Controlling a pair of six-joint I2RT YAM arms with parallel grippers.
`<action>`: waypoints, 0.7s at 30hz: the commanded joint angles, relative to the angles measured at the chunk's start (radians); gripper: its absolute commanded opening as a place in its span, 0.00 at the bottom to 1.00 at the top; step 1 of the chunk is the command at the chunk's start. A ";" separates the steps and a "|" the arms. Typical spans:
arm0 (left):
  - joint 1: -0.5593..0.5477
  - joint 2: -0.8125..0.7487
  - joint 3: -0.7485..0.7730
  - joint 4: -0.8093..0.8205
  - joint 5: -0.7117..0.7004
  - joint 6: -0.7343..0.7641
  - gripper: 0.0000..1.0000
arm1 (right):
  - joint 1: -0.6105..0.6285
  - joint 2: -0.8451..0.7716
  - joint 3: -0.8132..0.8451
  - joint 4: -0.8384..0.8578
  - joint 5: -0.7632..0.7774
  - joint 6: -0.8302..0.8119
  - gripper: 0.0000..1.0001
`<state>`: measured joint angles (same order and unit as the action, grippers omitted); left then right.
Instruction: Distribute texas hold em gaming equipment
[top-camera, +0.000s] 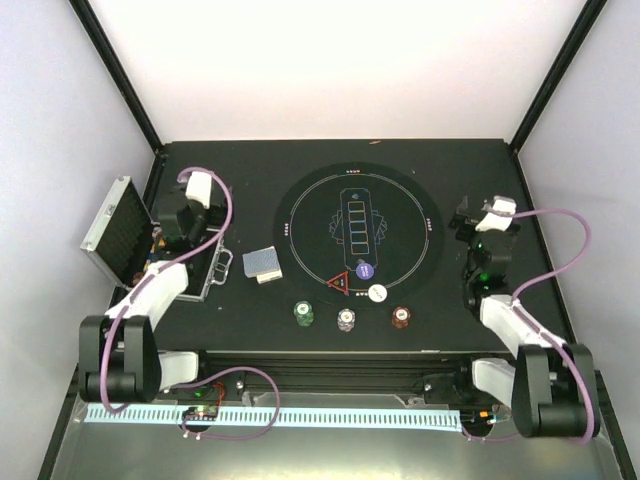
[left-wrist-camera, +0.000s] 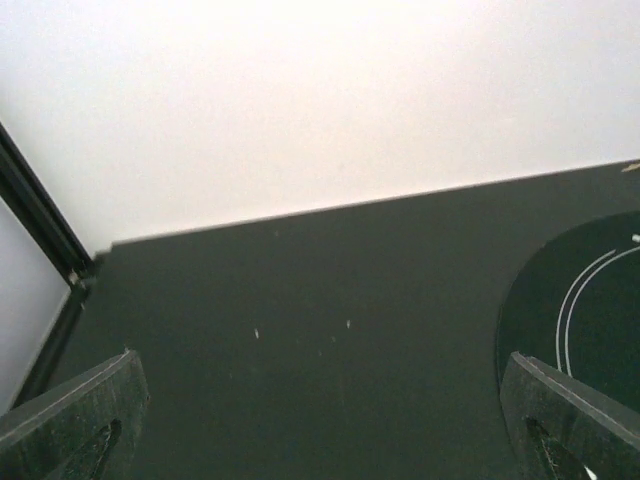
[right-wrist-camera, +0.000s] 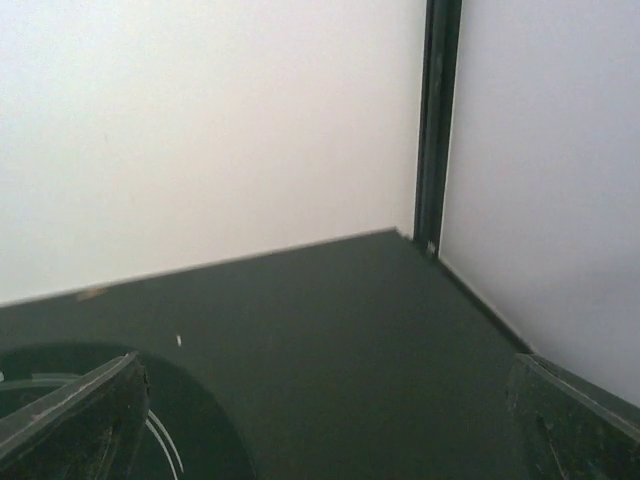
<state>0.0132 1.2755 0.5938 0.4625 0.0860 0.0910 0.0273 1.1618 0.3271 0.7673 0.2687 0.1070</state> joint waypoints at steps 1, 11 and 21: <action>0.023 -0.093 0.156 -0.404 0.114 0.081 0.99 | -0.006 -0.127 0.169 -0.340 0.005 0.005 1.00; 0.026 -0.151 0.358 -0.950 0.277 0.241 0.99 | 0.013 -0.140 0.425 -0.802 -0.270 0.266 1.00; 0.025 -0.194 0.360 -1.154 0.310 0.415 0.99 | 0.675 0.024 0.542 -1.089 -0.055 0.204 0.90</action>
<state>0.0338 1.0985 0.9184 -0.5442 0.3740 0.3988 0.5407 1.1183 0.8280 -0.1776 0.1574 0.3130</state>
